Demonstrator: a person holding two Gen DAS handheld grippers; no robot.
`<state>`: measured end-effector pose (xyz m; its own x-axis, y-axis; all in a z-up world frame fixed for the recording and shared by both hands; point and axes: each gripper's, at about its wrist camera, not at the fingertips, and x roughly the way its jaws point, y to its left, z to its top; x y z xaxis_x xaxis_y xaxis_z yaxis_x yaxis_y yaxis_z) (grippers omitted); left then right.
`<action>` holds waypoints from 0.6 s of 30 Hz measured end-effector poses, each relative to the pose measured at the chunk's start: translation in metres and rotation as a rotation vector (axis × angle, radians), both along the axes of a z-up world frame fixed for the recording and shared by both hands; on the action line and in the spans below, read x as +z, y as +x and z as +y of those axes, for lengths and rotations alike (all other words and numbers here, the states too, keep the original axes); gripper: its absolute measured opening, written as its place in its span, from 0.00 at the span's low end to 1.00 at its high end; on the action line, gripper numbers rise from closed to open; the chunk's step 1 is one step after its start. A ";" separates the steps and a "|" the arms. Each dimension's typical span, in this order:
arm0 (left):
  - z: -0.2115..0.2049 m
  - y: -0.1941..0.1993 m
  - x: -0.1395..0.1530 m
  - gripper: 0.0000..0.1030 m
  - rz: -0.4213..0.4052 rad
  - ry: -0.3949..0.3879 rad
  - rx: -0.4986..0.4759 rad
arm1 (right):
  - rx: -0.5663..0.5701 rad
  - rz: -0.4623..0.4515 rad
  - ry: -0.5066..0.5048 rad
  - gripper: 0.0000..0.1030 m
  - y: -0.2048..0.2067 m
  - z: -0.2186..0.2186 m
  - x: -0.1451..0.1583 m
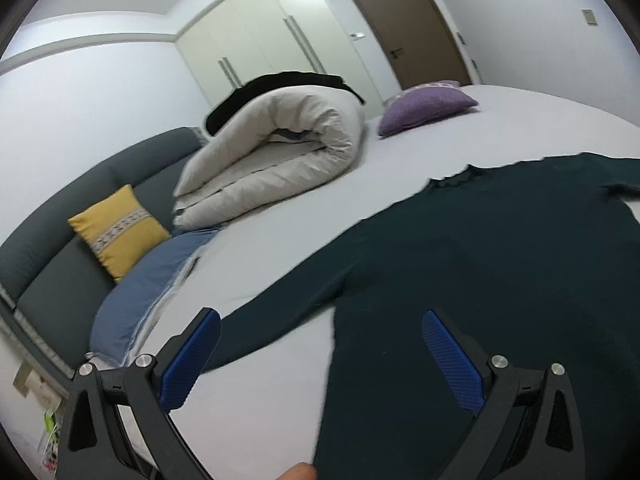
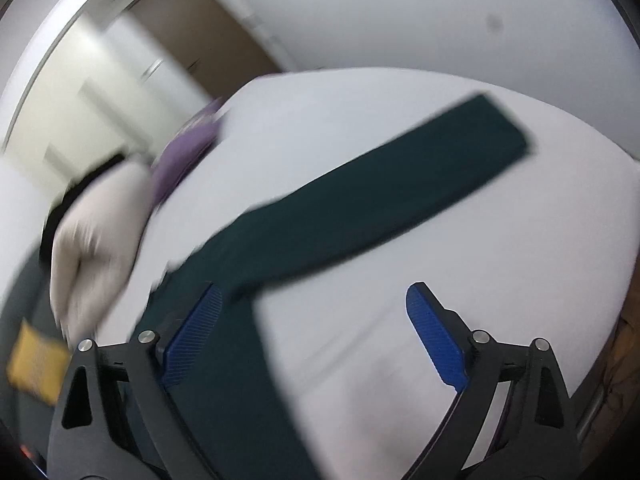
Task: Fold small clothes
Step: 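Grasp the sweater sleeve with the right gripper and fold it across the body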
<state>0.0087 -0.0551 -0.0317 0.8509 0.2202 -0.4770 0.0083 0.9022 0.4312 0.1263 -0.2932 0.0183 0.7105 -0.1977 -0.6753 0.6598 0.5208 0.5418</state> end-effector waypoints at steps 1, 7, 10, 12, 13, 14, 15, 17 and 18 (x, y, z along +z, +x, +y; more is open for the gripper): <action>-0.002 0.004 0.000 1.00 0.015 -0.022 -0.016 | -0.028 -0.001 0.010 0.84 -0.006 -0.016 -0.005; -0.022 0.024 -0.008 1.00 0.076 -0.093 -0.089 | -0.163 -0.001 0.147 0.73 -0.028 -0.102 -0.049; -0.026 0.037 -0.015 1.00 0.145 -0.146 -0.067 | -0.182 -0.043 0.162 0.59 -0.029 -0.123 -0.065; -0.025 0.042 -0.015 1.00 0.146 -0.202 -0.047 | -0.175 -0.044 0.150 0.52 -0.023 -0.135 -0.066; -0.024 0.045 -0.014 1.00 0.146 -0.222 -0.041 | -0.174 -0.040 0.143 0.51 -0.020 -0.141 -0.066; -0.024 0.048 -0.015 1.00 0.146 -0.230 -0.037 | -0.170 -0.045 0.141 0.50 -0.016 -0.150 -0.065; -0.023 0.052 -0.016 1.00 0.150 -0.244 -0.030 | -0.166 -0.058 0.142 0.48 -0.013 -0.157 -0.066; -0.017 0.061 -0.018 1.00 0.181 -0.307 -0.027 | -0.165 -0.075 0.158 0.34 -0.010 -0.175 -0.072; -0.012 0.065 -0.019 1.00 0.198 -0.345 -0.023 | -0.179 -0.072 0.169 0.16 -0.010 -0.183 -0.076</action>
<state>0.0733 -0.0671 -0.0509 0.7380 0.0006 -0.6748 0.0825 0.9924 0.0912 0.1167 -0.4761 -0.0572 0.7221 -0.2131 -0.6581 0.6896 0.2972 0.6604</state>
